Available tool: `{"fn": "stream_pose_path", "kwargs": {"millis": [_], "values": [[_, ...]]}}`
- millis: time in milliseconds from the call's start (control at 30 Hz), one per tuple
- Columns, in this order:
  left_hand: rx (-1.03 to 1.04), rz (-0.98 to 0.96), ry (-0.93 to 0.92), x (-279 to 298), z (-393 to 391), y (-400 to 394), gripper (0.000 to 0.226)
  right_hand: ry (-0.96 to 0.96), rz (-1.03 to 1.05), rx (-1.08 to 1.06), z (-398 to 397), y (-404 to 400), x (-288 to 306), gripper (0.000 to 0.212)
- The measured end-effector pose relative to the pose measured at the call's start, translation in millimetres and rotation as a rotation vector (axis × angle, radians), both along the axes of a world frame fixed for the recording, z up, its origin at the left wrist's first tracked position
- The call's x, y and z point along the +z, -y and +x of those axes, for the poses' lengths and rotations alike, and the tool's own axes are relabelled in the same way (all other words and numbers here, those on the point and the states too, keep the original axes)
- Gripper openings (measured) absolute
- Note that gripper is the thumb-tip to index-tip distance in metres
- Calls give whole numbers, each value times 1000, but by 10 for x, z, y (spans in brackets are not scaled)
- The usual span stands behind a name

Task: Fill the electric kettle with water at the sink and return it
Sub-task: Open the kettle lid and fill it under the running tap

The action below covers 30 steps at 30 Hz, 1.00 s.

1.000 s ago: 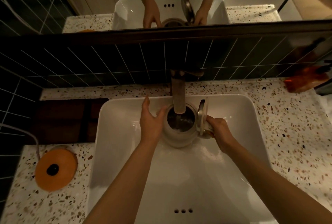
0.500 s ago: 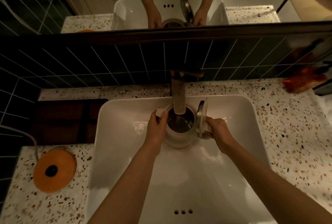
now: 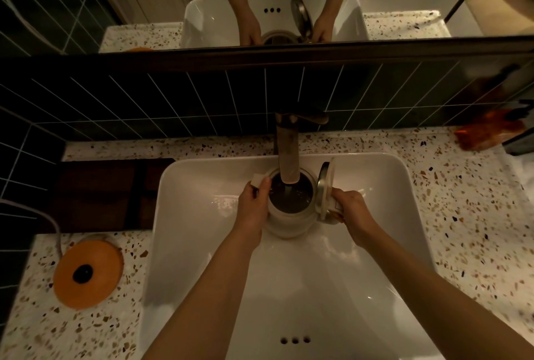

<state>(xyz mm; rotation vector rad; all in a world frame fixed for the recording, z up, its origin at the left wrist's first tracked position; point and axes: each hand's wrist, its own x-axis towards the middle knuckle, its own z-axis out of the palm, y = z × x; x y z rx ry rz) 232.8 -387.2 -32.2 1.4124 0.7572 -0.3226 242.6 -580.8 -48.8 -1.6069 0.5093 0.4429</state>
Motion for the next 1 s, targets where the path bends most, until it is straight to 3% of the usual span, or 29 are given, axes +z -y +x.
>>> {"fn": "stream_pose_path", "kwargs": {"millis": [200, 500, 633, 1000], "values": [[1, -17, -5, 4, 5, 1, 37, 3, 8, 0, -11, -8, 47, 44], [-13, 12, -5, -5, 12, -3, 37, 17, -8, 17, -8, 9, -16, 33], [-15, -5, -4, -2, 12, -4, 28, 20, -11, 27, -13, 11, -17, 36], [-30, -17, -19, -17, 28, -37, 32, 17, 11, 16, -11, 20, -53, 39]]}}
